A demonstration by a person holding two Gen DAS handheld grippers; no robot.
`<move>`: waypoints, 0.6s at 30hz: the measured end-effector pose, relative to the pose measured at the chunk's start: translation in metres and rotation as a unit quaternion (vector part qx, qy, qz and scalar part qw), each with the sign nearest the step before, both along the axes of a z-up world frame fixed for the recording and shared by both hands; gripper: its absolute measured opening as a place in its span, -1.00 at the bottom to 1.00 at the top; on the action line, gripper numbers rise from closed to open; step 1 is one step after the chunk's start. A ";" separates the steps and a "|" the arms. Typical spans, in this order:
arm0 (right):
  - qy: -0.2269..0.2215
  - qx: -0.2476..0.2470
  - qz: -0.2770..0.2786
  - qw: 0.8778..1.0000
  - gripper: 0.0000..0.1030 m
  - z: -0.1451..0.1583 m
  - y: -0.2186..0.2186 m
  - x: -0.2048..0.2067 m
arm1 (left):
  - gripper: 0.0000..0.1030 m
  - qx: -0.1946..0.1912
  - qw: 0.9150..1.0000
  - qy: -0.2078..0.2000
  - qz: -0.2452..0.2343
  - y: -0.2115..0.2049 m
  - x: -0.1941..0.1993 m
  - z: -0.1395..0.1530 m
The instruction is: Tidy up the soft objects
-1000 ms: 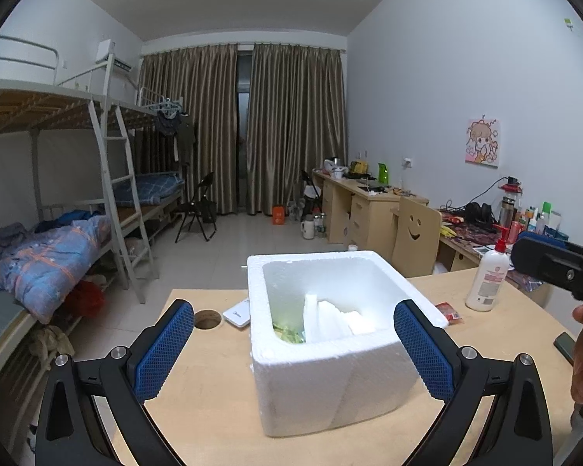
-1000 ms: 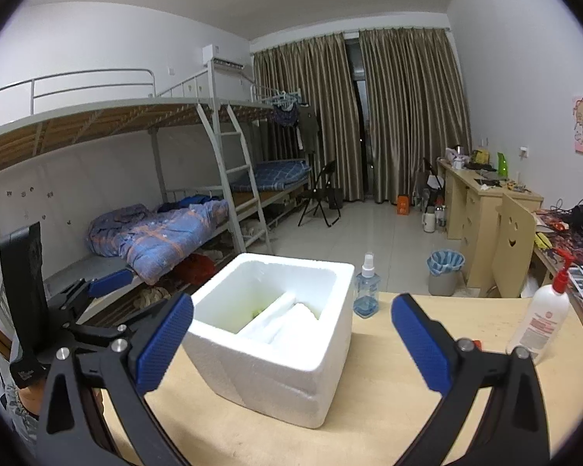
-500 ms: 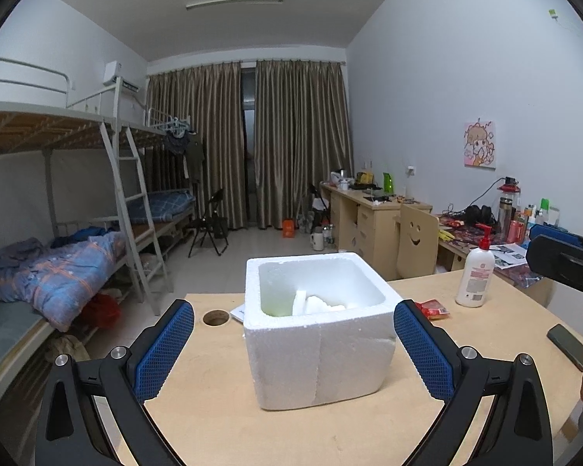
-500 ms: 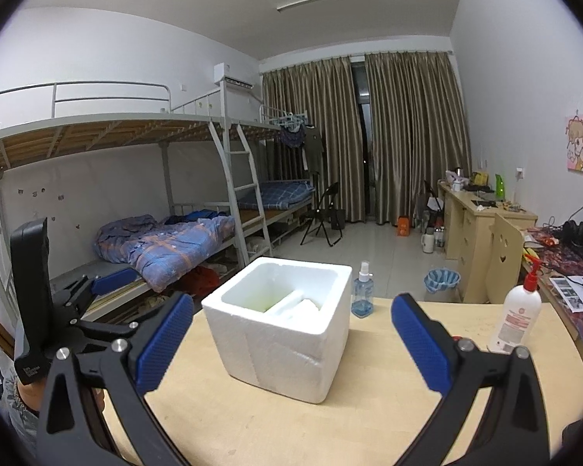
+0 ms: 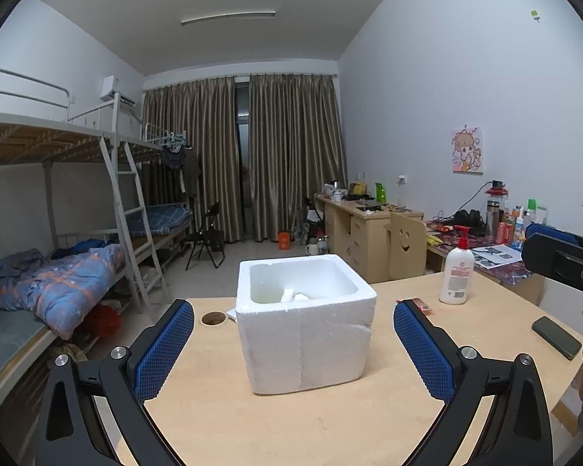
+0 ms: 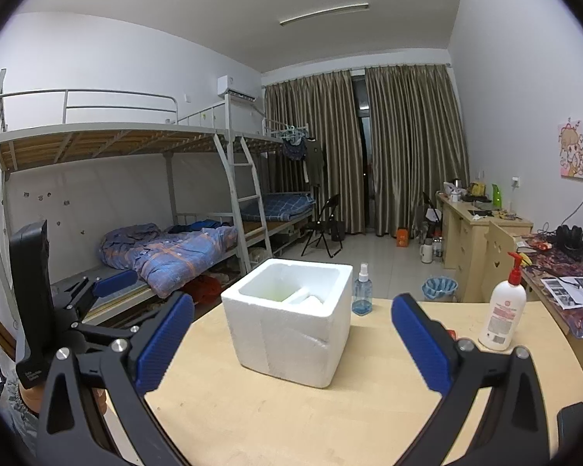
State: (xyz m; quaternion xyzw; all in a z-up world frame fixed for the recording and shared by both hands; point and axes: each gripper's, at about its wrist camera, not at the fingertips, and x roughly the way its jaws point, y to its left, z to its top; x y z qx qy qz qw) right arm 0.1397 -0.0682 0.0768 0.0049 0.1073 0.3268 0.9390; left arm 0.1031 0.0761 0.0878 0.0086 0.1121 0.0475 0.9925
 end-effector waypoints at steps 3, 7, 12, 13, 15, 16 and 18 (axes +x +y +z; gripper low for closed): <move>-0.003 0.004 -0.001 1.000 1.00 -0.003 -0.003 -0.009 | 0.99 0.000 1.000 -0.005 -0.001 -0.002 -0.011 -0.001; -0.009 0.009 -0.001 1.000 1.00 -0.007 -0.007 -0.022 | 0.99 -0.002 1.000 -0.012 0.002 -0.005 -0.027 -0.002; -0.013 0.015 -0.002 1.000 1.00 -0.011 -0.011 -0.034 | 0.99 -0.006 1.000 -0.027 0.005 -0.010 -0.047 -0.006; -0.014 0.016 -0.002 1.000 1.00 -0.013 -0.012 -0.036 | 0.99 -0.007 1.000 -0.030 0.004 -0.011 -0.051 -0.006; -0.015 0.016 -0.002 1.000 1.00 -0.015 -0.015 -0.041 | 0.99 -0.011 0.999 -0.032 0.005 -0.012 -0.057 -0.008; -0.015 0.017 -0.002 1.000 1.00 -0.017 -0.016 -0.043 | 0.99 -0.013 0.999 -0.034 0.005 -0.012 -0.060 -0.009; -0.016 0.017 -0.002 1.000 1.00 -0.020 -0.017 -0.046 | 0.99 -0.014 0.999 -0.037 0.004 -0.013 -0.067 -0.012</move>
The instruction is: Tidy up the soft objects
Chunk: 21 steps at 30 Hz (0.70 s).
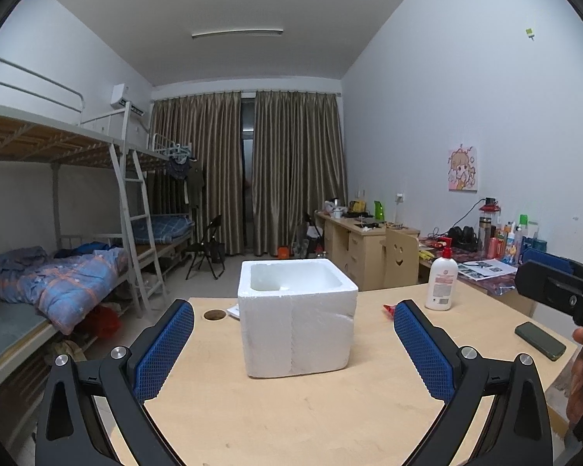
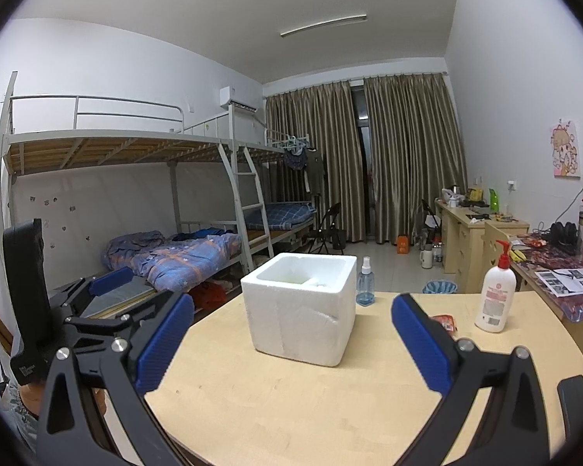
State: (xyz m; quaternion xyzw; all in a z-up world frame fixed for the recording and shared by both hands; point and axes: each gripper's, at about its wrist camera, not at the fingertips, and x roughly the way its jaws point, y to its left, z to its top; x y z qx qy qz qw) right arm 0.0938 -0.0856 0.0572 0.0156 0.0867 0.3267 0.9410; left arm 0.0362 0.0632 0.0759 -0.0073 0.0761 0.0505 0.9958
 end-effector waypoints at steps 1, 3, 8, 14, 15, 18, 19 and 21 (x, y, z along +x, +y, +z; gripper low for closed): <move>-0.002 -0.001 0.000 1.000 1.00 -0.001 -0.001 -0.002 | 0.99 0.000 1.000 0.000 0.000 0.000 -0.001 0.000; -0.005 -0.001 -0.001 1.000 1.00 -0.004 -0.002 -0.005 | 0.99 0.000 1.000 -0.003 0.000 -0.002 -0.002 0.000; -0.012 0.003 -0.003 1.000 1.00 -0.012 -0.005 -0.014 | 0.99 0.001 1.000 -0.011 0.002 -0.009 -0.013 -0.004; -0.029 0.009 -0.017 0.999 1.00 -0.028 -0.007 -0.029 | 0.99 -0.009 1.000 -0.022 0.007 -0.011 -0.022 -0.015; -0.033 0.010 -0.020 0.999 1.00 -0.030 -0.008 -0.032 | 0.99 -0.013 1.000 -0.023 0.009 -0.010 -0.022 -0.017; -0.045 0.007 -0.028 0.999 1.00 -0.040 -0.008 -0.038 | 0.99 -0.025 0.999 -0.028 0.018 -0.008 -0.027 -0.027; -0.045 0.005 -0.030 0.999 1.00 -0.043 -0.008 -0.039 | 0.99 -0.026 0.999 -0.028 0.021 -0.009 -0.027 -0.030; -0.044 0.007 -0.032 0.998 1.00 -0.051 -0.009 -0.039 | 0.99 -0.026 0.999 -0.026 0.021 -0.008 -0.028 -0.037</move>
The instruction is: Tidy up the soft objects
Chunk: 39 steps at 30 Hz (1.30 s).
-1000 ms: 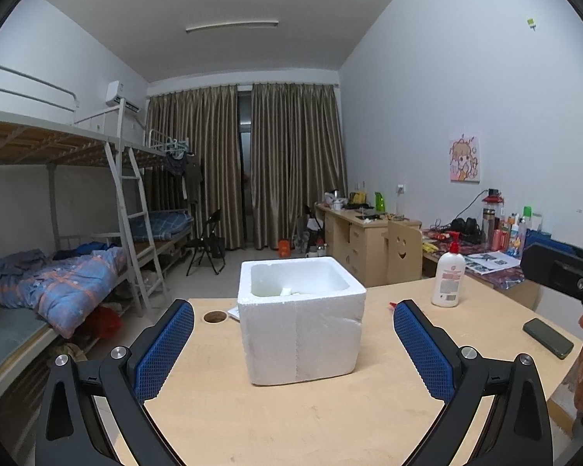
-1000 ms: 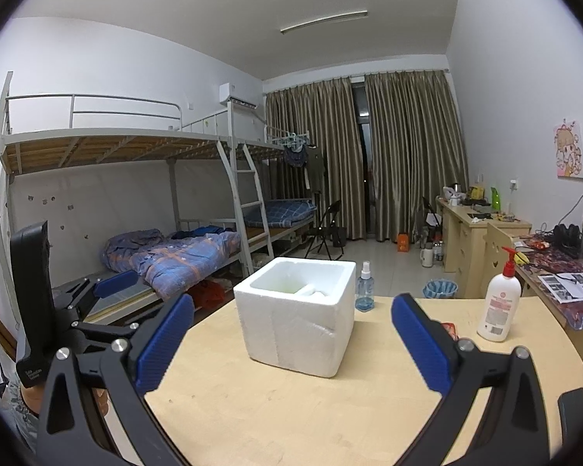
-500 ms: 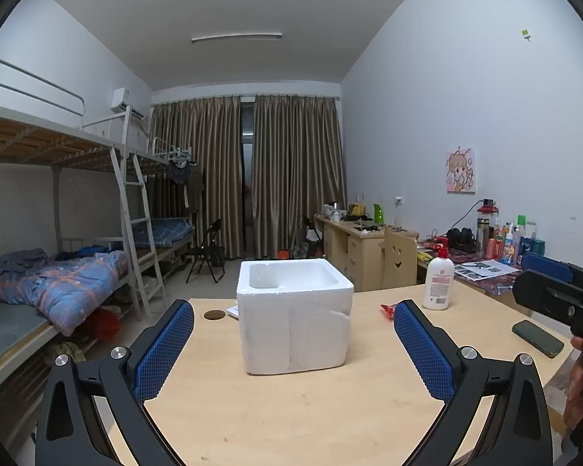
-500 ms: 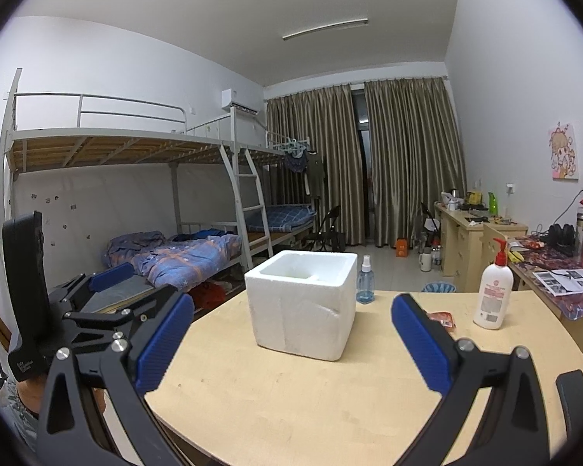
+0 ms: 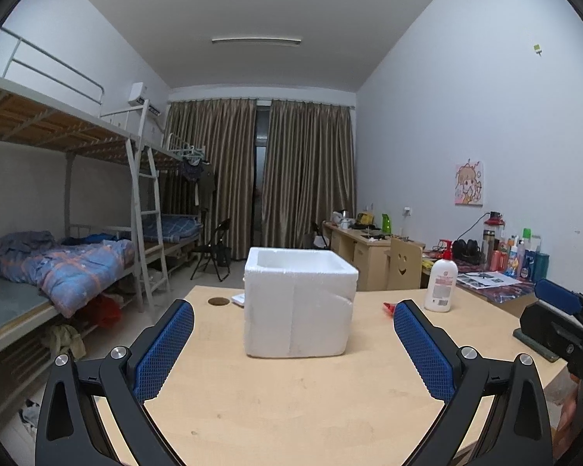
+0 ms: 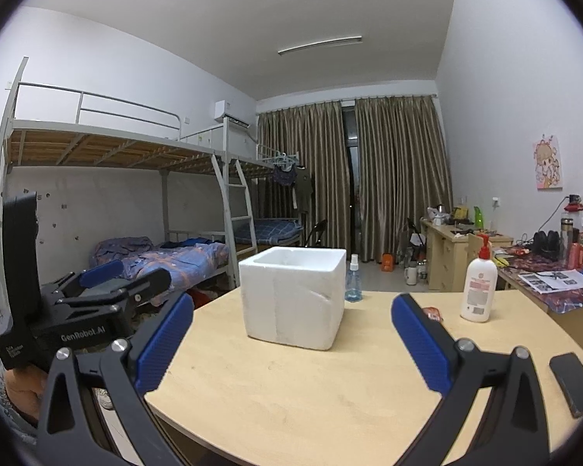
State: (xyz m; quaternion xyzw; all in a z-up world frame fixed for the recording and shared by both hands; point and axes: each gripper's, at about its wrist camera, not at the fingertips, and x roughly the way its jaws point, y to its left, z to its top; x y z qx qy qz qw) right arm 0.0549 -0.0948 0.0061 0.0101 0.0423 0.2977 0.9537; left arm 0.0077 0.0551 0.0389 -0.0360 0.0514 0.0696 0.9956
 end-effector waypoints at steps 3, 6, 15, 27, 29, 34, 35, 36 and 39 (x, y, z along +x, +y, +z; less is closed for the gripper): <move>0.005 0.001 -0.004 1.000 1.00 -0.009 -0.001 0.001 | 0.99 -0.004 1.000 0.002 0.002 0.000 -0.001 -0.008; 0.007 -0.009 0.001 1.000 1.00 -0.019 -0.001 0.003 | 0.99 -0.002 1.000 0.009 -0.003 -0.003 -0.002 -0.017; 0.009 0.003 -0.017 1.000 1.00 -0.030 -0.009 -0.003 | 0.99 0.003 1.000 0.007 -0.012 -0.012 -0.010 -0.035; 0.016 -0.009 -0.018 1.000 1.00 -0.033 -0.006 -0.009 | 0.99 0.017 0.999 0.022 -0.033 -0.019 -0.012 -0.049; 0.016 -0.010 -0.017 1.000 1.00 -0.036 -0.006 -0.010 | 0.99 0.014 0.999 0.021 -0.035 -0.019 -0.013 -0.049; 0.022 -0.012 -0.019 1.000 1.00 -0.040 -0.006 -0.007 | 0.99 0.020 0.999 0.019 -0.038 -0.021 -0.015 -0.050; 0.025 -0.011 -0.019 0.999 1.00 -0.040 -0.006 -0.006 | 0.99 0.019 0.999 0.020 -0.038 -0.021 -0.014 -0.051; 0.026 -0.010 -0.018 0.999 1.00 -0.040 -0.006 -0.005 | 0.99 0.018 0.999 0.020 -0.039 -0.021 -0.014 -0.051; 0.027 -0.011 -0.019 0.999 1.00 -0.040 -0.007 -0.006 | 0.99 0.018 0.999 0.023 -0.041 -0.022 -0.013 -0.052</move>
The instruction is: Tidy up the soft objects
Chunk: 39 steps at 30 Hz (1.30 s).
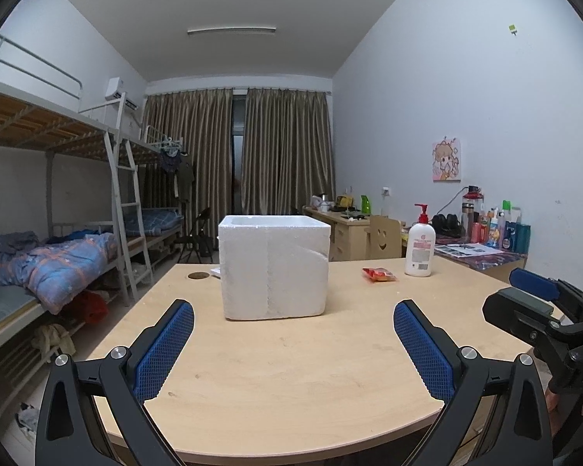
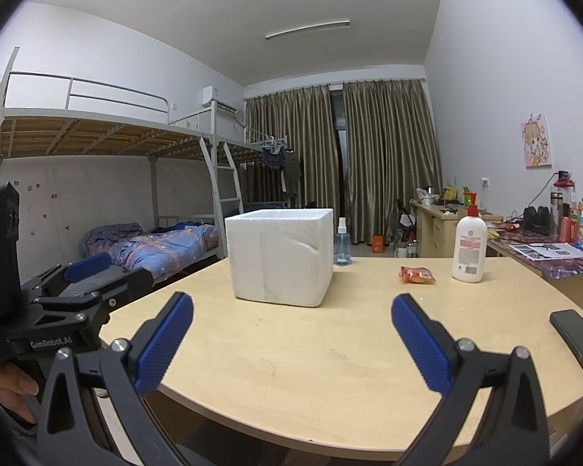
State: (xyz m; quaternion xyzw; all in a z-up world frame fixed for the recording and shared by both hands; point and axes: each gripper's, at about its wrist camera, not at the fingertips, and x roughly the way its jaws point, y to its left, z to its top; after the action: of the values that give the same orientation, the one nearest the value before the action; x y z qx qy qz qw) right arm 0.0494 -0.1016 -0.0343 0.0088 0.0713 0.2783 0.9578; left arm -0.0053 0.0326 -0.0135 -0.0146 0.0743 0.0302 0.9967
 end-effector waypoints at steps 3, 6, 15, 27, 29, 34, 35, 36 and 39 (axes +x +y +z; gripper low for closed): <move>-0.001 -0.001 0.000 1.000 1.00 0.001 0.000 -0.001 | 0.99 0.002 1.000 0.000 -0.003 -0.001 -0.001 -0.001; -0.004 -0.003 -0.002 1.000 1.00 0.001 -0.001 -0.002 | 0.99 0.004 1.000 0.002 -0.001 -0.001 -0.001 0.000; -0.001 -0.002 -0.004 1.000 1.00 0.001 -0.004 -0.001 | 0.99 0.004 1.000 0.006 0.000 -0.001 0.002 -0.001; 0.004 -0.003 -0.003 1.000 1.00 0.000 -0.003 0.000 | 0.99 0.006 1.000 0.006 -0.002 -0.001 0.003 -0.002; 0.004 -0.001 -0.003 1.000 1.00 0.001 -0.004 0.001 | 0.99 0.008 1.000 0.005 -0.001 -0.001 0.003 -0.002; 0.006 -0.004 -0.003 1.000 1.00 0.000 -0.003 0.001 | 0.99 0.009 1.000 0.006 -0.003 -0.002 0.004 -0.003; 0.007 -0.003 -0.003 1.000 1.00 -0.001 -0.004 0.001 | 0.99 0.009 1.000 0.005 -0.003 -0.002 0.004 -0.003; 0.008 -0.003 -0.002 1.000 1.00 -0.001 -0.004 0.001 | 0.99 0.009 1.000 0.006 -0.003 -0.003 0.003 -0.002; 0.007 -0.003 -0.002 1.000 1.00 0.000 -0.004 0.001 | 0.99 0.011 1.000 0.006 -0.003 -0.004 0.003 -0.003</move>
State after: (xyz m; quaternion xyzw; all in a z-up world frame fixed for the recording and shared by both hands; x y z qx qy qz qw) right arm 0.0505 -0.1059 -0.0344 0.0082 0.0789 0.2760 0.9579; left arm -0.0020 0.0288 -0.0161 -0.0032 0.0798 0.0279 0.9964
